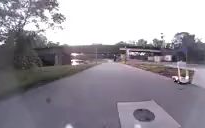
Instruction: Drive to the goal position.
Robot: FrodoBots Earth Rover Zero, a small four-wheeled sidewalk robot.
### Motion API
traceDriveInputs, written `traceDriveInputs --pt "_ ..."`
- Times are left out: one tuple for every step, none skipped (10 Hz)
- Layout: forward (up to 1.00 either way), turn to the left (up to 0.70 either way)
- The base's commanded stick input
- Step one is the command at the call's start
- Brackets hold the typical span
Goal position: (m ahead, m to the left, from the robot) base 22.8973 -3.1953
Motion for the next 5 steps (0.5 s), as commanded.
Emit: traceDriveInputs --pt "0.70 -0.35" --pt "0.70 -0.35" --pt "0.70 -0.34" --pt "0.70 0.00" --pt "0.70 0.00"
